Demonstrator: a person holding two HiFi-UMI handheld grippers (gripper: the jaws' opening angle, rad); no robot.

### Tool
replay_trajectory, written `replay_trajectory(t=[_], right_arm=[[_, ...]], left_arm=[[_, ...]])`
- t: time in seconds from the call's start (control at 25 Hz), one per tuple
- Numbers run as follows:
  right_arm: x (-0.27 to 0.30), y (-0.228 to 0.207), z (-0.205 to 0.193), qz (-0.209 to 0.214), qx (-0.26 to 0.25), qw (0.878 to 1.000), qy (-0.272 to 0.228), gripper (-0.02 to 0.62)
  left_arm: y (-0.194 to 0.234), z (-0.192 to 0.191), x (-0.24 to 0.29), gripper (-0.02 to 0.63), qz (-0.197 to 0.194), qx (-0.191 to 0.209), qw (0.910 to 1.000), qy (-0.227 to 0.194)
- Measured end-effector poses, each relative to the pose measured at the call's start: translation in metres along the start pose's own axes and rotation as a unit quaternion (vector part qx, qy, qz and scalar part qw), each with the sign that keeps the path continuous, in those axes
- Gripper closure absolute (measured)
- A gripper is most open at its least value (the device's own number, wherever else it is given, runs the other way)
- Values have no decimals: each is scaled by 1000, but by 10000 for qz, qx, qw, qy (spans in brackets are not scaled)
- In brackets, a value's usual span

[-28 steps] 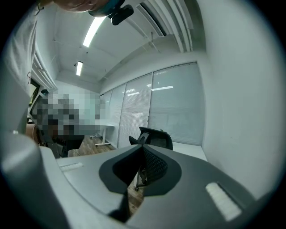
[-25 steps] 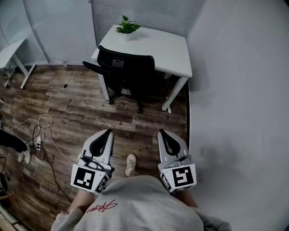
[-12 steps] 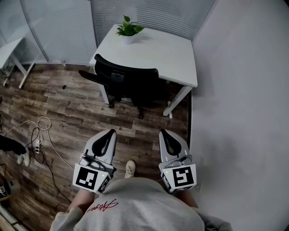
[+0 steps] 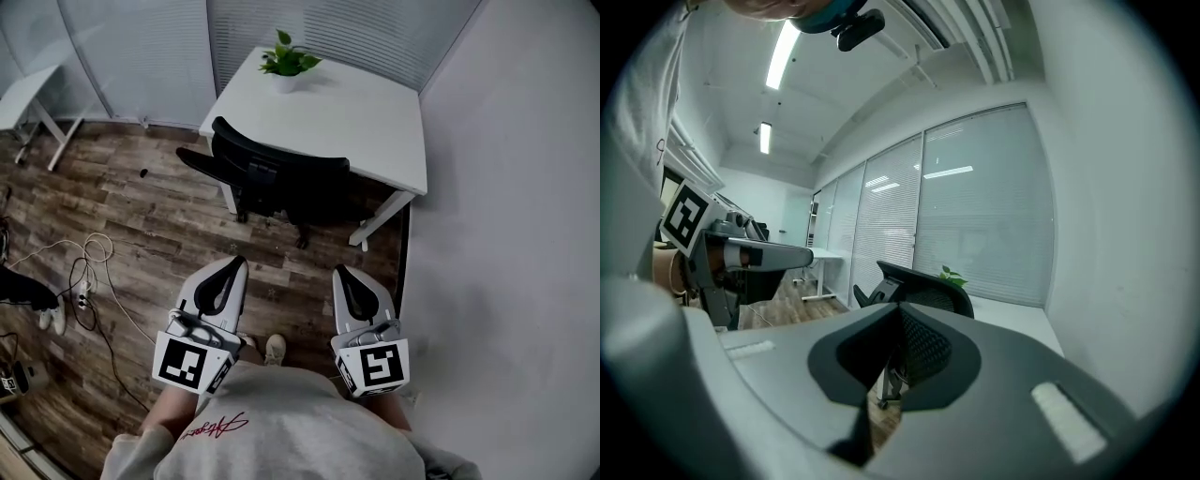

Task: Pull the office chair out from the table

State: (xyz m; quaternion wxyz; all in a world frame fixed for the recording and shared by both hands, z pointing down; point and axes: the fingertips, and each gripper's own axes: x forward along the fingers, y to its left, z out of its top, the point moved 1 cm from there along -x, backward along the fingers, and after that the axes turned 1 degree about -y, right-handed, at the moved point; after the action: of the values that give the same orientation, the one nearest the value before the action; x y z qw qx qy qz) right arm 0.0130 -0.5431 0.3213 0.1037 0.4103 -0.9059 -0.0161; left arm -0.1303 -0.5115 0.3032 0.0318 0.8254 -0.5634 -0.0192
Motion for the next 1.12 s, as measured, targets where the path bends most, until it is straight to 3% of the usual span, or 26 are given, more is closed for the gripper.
replay_trajectory(t=[0.36,0.64,0.88,1.12], right_arm=[[21,0,14,-257,32,9996,-61,600],[41,10,7,-130,-102,9999,43,600],[64,18,9,155,-698,9974,-133,600],[82,12,-5,386,-1379,9895,192,579]], left_arm=[[25,5,12,612,-286,163,9994,134],[44,4,24,612,-510,449,9975,172],[65,-8,37,612,-585,1052,9923,307],[85,-20,56,577,-909,2093,9715,640]])
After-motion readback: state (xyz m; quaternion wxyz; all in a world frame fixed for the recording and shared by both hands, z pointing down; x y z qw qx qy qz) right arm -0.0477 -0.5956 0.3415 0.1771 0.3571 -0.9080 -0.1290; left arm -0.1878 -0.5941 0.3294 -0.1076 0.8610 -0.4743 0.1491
